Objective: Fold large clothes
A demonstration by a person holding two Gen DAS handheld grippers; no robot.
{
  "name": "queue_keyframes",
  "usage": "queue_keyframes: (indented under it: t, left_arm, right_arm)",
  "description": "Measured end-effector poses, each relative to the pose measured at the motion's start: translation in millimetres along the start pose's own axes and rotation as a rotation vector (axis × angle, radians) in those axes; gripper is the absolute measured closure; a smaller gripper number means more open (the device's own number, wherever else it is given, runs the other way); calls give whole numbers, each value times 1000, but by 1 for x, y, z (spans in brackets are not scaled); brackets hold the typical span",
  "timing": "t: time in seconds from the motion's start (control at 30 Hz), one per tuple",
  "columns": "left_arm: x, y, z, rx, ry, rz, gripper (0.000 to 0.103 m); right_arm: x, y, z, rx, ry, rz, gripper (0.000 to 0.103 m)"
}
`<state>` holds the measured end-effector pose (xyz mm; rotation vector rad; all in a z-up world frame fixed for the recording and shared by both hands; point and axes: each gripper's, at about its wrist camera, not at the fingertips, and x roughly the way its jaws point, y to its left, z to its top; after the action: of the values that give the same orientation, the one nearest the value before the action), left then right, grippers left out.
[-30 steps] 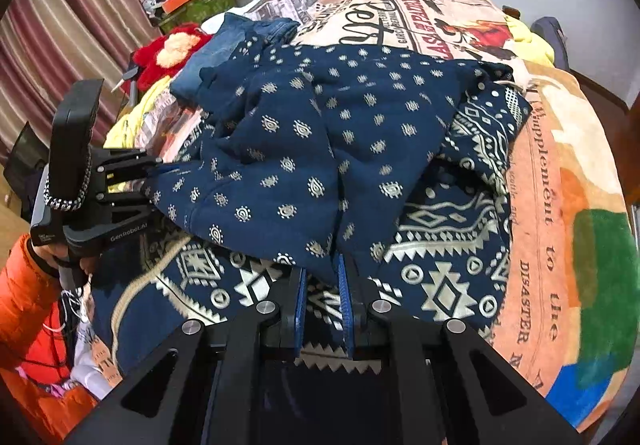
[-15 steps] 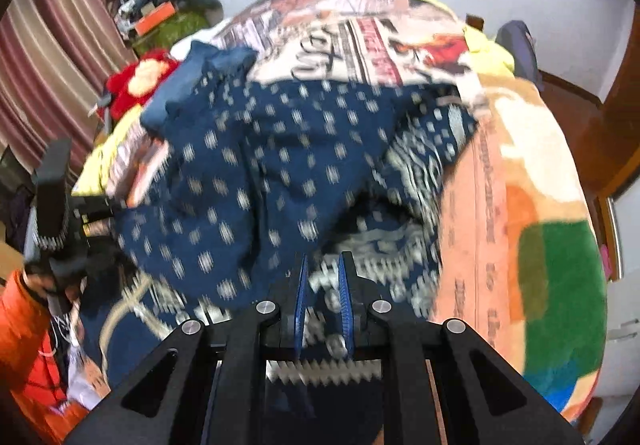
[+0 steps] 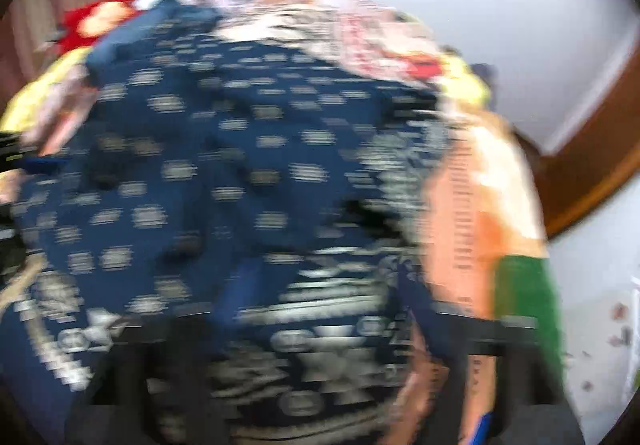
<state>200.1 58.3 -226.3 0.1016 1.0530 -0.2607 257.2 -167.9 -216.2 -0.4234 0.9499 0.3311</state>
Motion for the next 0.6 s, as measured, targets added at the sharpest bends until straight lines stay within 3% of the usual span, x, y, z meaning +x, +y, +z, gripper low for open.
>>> queue_keyframes:
  t: [0.13,0.17,0.23,0.43,0.6]
  left_arm:
    - [-15,7,-15,-20,-15,-37,41]
    - [-18,10,-18,-32,-10,-18,29]
    - [-23,20,-24,-66,6,39,18]
    - [-45,74,-25,-220,-28,142,18]
    - [-54,128,9,-346,-98,208,18]
  right_arm:
    - [9,-39,-8,198,73,189,7]
    - [10,-46,-8,230,86,220,7]
    - [8,-58,-7,287,93,269,7]
    - [-17,-81,9,329,-5,269,7]
    - [-24,-98,29,347,-73,244,7]
